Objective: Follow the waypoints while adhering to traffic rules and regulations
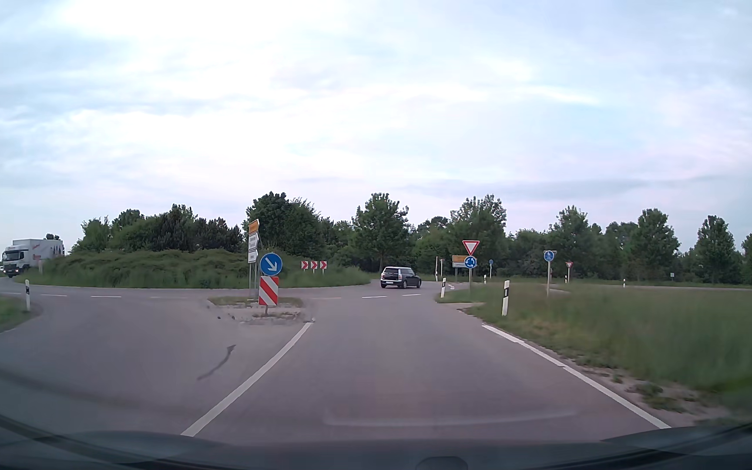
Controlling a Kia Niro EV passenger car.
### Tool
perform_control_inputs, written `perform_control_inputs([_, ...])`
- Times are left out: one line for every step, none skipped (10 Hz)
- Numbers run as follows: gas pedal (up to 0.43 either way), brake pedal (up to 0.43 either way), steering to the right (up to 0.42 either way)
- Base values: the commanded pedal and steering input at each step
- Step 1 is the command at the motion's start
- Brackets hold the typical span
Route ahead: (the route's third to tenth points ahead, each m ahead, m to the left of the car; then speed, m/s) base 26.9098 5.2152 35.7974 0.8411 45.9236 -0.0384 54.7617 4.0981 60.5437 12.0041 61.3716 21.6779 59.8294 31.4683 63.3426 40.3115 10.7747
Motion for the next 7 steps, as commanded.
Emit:
perform_control_inputs([0.067,0.0,-0.024])
perform_control_inputs([0.067,0.0,-0.015])
perform_control_inputs([0.047,0.0,-0.009])
perform_control_inputs([0.039,0.0,-0.008])
perform_control_inputs([0.039,0.0,-0.007])
perform_control_inputs([0.039,0.0,-0.007])
perform_control_inputs([0.039,0.0,-0.006])
